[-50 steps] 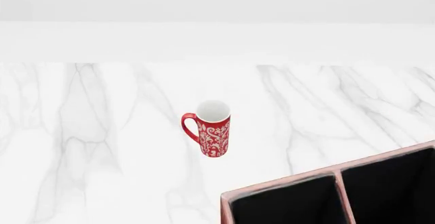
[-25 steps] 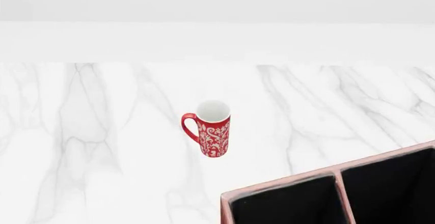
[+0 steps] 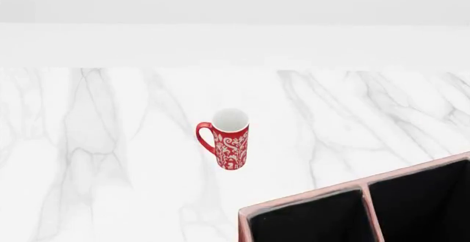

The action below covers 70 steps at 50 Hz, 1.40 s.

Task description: Pick up the book and place it in the right compartment of the caddy.

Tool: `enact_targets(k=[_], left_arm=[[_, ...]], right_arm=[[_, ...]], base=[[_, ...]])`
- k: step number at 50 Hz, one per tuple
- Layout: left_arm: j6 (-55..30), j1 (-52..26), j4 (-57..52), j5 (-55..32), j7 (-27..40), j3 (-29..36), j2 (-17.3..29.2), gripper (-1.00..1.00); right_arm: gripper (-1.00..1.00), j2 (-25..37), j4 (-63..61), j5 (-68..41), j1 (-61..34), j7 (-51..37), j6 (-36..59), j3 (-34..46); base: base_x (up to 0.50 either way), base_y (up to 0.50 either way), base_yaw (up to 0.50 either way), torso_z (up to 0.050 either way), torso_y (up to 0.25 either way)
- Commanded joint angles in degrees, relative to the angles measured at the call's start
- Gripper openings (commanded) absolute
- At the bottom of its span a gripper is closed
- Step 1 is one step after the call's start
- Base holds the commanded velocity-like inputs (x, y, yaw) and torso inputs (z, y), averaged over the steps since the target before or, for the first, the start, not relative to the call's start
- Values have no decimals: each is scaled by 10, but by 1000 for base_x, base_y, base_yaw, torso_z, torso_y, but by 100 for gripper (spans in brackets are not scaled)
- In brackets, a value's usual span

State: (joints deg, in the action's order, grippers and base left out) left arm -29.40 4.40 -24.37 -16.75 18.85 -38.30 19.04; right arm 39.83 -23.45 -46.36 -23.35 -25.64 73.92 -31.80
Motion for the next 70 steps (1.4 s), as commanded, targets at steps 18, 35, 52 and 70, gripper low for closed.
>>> enact_targets(k=[18, 35, 52, 70], left_arm=[[-1, 0, -2, 9, -10, -11, -8, 100], [-100, -140, -26, 15, -14, 176, 31, 100], [-97, -435, 144, 48, -82, 542, -97, 100], [-73, -454, 177, 38, -90, 602, -137, 100]], right_arm=[[100, -8, 1, 6, -6, 23, 0, -10], [100, -58, -33, 1, -126, 4, -30, 115], [100, -201, 54, 118, -254, 21, -156, 434], [100, -250, 141, 141, -259, 55, -227, 490]], base=[[0, 0, 0, 0, 0], [0, 0, 0, 0, 0], [0, 0, 0, 0, 0], [0, 0, 0, 0, 0]])
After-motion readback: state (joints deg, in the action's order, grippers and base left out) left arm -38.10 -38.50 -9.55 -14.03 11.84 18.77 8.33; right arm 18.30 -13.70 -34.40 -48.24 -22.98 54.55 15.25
